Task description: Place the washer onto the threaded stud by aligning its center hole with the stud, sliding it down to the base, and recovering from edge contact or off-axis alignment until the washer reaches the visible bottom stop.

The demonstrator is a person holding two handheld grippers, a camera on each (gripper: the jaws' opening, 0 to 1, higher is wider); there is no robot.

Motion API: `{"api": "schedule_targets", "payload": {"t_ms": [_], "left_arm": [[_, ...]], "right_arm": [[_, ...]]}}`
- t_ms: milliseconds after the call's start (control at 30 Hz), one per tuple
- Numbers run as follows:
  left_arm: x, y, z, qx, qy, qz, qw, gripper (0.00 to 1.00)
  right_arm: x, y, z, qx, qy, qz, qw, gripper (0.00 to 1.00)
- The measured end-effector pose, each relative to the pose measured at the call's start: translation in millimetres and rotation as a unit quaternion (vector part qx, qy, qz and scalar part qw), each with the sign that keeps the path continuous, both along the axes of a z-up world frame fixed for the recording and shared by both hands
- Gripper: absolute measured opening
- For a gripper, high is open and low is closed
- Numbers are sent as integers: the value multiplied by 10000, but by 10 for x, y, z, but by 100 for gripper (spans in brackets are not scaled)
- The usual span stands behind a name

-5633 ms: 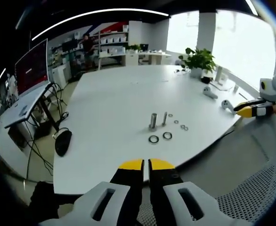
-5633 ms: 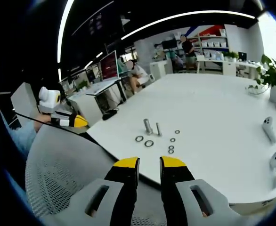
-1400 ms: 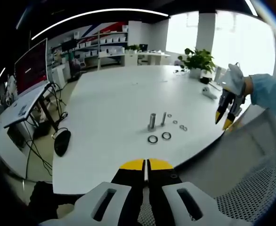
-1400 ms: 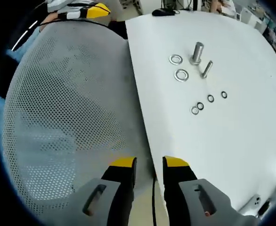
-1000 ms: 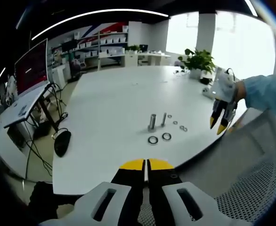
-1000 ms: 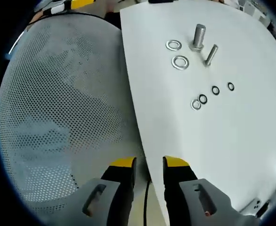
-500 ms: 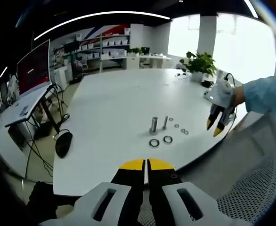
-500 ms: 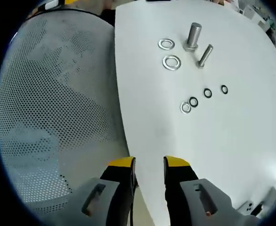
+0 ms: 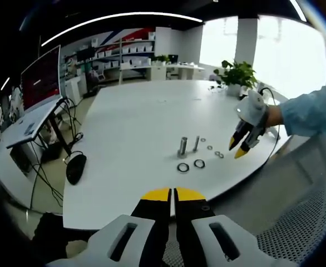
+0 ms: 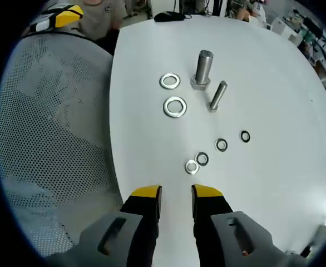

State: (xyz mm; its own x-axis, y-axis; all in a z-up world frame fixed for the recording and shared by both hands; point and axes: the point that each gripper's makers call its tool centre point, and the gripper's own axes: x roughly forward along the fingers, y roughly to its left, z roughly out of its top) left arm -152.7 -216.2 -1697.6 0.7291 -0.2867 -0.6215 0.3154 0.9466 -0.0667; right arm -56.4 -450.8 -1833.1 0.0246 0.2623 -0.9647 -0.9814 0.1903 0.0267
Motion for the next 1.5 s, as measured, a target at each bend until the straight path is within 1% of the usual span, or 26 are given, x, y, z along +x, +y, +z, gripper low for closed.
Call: {"api": "schedule_targets", "payload": {"t_ms": [167,400,500,733,767,933,1200,1300,1367,1500], "left_arm": [[-2,0,-4,5,22,3,10000,0],[1,3,-7,9,35,4,10000,0],[0,3,-10,14,47,1,10000,0],[-1,5,-13,16,55,4,10000,0],[0,6,-13,16,54,5,10000,0],[5,8,-13,15,46,7,10000,0],[9,5,-3,5,15,7,10000,0],[16,7,2,1,-2,12,10000,0],[14,5,2,0,-1,2,10000,0],[12,2,3,-3,0,-3,10000,0]], "right_arm": [[53,54,-54,-30,0,36,10000,23],[170,30,-126,-108,-37,-1,9999,22],[189,37,-164,-108,-2,-54,9999,22],[191,62,-234,-131,37,6,9999,22],[215,60,-225,-148,-38,84,9998,20],[250,61,-220,-212,-98,52,9997,17],[245,84,-232,-422,-171,146,9989,17],[240,80,-226,-397,-197,94,9990,17],[238,73,-224,-355,-207,166,9990,17],[258,74,-223,-263,-126,63,9996,17]]}}
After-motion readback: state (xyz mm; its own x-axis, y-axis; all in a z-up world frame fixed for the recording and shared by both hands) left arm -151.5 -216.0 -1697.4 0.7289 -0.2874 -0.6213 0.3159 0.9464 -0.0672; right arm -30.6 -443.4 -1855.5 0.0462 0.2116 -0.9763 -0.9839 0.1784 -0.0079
